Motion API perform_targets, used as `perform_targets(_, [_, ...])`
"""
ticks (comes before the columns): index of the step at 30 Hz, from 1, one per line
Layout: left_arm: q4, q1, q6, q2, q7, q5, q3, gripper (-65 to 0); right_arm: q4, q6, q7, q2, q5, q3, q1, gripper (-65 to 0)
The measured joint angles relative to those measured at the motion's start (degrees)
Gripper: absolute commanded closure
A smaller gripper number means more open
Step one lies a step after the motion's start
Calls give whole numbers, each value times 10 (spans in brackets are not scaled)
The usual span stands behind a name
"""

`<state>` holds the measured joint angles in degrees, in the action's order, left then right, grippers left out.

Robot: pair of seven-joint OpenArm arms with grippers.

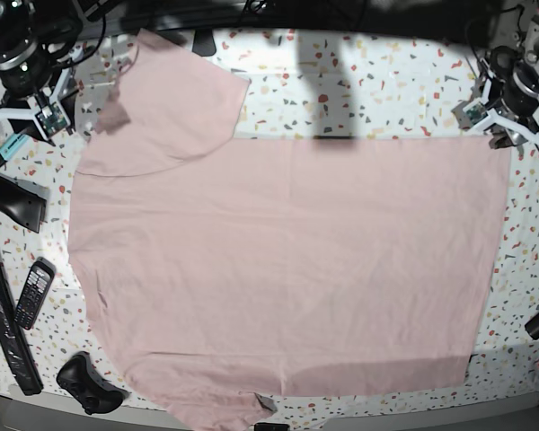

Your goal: Fold the T-shirt properly

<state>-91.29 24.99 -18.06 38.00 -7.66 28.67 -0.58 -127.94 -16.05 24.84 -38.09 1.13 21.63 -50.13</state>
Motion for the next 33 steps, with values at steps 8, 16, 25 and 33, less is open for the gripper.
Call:
perform_targets(8, [51, -38, -2, 6, 35, -20, -1, -230, 0, -1, 18, 0, 1, 0, 25, -174])
perform_targets(16, [123, -104, -5, 14, 34, -20, -59, -230, 0, -1, 36, 0, 1, 0, 25, -174])
perform_targets(25, [150, -132, 14, 26, 33, 51, -135, -55, 0, -1, 57, 0, 1, 0, 25, -174])
perform_targets(33, [151, -131, 11, 32, 35, 48, -137, 0, 0, -26, 101, 0, 2, 0, 25, -174])
